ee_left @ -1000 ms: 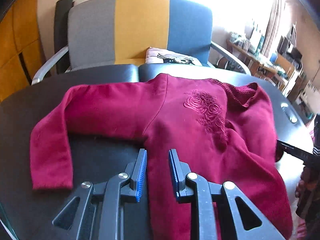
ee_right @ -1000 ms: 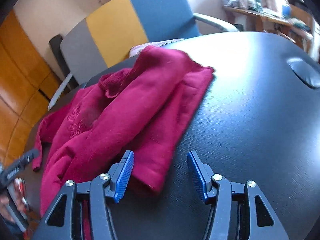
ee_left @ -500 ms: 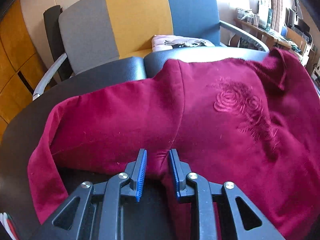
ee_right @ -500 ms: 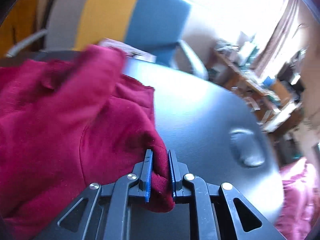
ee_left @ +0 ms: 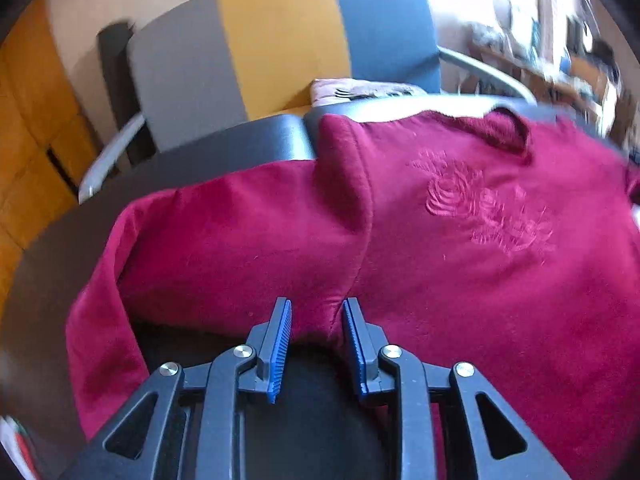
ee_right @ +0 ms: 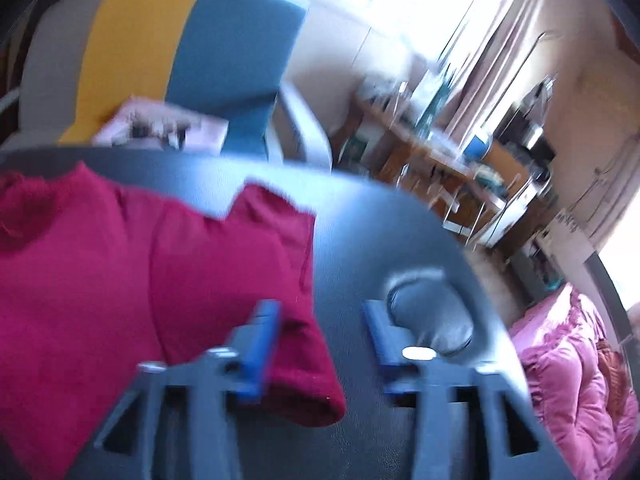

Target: Fold clothes

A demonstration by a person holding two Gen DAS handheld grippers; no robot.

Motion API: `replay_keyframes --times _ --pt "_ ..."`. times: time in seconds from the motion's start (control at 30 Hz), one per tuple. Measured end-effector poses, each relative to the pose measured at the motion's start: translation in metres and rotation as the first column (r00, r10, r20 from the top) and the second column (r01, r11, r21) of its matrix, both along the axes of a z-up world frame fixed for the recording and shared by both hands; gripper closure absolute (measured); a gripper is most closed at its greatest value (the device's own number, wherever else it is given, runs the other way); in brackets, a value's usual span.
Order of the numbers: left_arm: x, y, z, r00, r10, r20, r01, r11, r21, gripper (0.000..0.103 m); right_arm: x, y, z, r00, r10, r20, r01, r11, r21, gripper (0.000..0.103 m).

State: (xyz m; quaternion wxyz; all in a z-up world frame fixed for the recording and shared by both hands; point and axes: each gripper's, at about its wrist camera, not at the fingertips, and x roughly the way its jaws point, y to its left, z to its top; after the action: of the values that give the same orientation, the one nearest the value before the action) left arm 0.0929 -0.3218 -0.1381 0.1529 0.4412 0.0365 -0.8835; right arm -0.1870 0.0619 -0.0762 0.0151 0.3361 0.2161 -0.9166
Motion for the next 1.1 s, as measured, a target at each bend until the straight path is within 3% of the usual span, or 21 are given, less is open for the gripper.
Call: replay_keyframes --times 0.13,0.23,0.33,0.43,0.6,0.77,0.9,1.0,1.07,1.1 --pt "0.038 -0.021 0.014 0.995 0.093 -0.043 -0.094 0.996 -0.005 0.076 0.027 -0.023 0.013 0.995 0.081 -0.057 -0.088 0.988 -0.129 0.036" --pt "0.066 -0.036 0.02 0.991 0.117 -0.059 -0.116 0.993 0.02 0.076 0.049 -0.051 0.013 0.98 0.201 -0.008 -0.196 0.946 -0.256 0.036" --pt "0.073 -0.04 0.023 0.992 0.112 -0.06 -0.112 0.994 -0.004 0.076 0.073 -0.093 0.0 0.945 0.326 0.037 -0.301 0.906 -0.298 0.036" --pt "0.069 -0.037 0.02 0.995 0.076 -0.062 -0.077 0.997 -0.006 0.076 0.098 -0.136 -0.023 0.903 0.419 0.098 -0.372 0.873 -0.315 0.036" --pt "0.029 -0.034 0.02 0.998 0.02 -0.066 -0.022 1.0 -0.019 0.076 0.122 -0.194 -0.057 0.847 0.509 0.155 -0.453 0.842 -0.294 0.037" --pt "0.001 -0.078 0.003 0.991 0.132 0.004 -0.132 0.991 0.007 0.076 0.126 -0.209 -0.083 0.834 0.515 0.198 -0.456 0.846 -0.278 0.037" --pt "0.009 -0.124 -0.007 0.961 0.264 0.083 -0.25 0.957 -0.144 0.076 0.119 -0.203 -0.086 0.833 0.51 0.214 -0.429 0.841 -0.33 0.032" --pt "0.033 -0.173 0.008 0.901 0.426 0.079 -0.394 0.882 -0.258 0.079 0.117 -0.204 -0.087 0.831 0.513 0.215 -0.432 0.838 -0.333 0.029" --pt "0.05 -0.199 0.024 0.851 0.523 0.049 -0.494 0.829 -0.26 0.082 0.119 -0.204 -0.088 0.832 0.512 0.213 -0.431 0.839 -0.333 0.029" --pt "0.055 -0.199 0.029 0.847 0.531 0.033 -0.508 0.826 -0.244 0.082 0.12 -0.204 -0.087 0.831 0.514 0.212 -0.433 0.838 -0.333 0.029"
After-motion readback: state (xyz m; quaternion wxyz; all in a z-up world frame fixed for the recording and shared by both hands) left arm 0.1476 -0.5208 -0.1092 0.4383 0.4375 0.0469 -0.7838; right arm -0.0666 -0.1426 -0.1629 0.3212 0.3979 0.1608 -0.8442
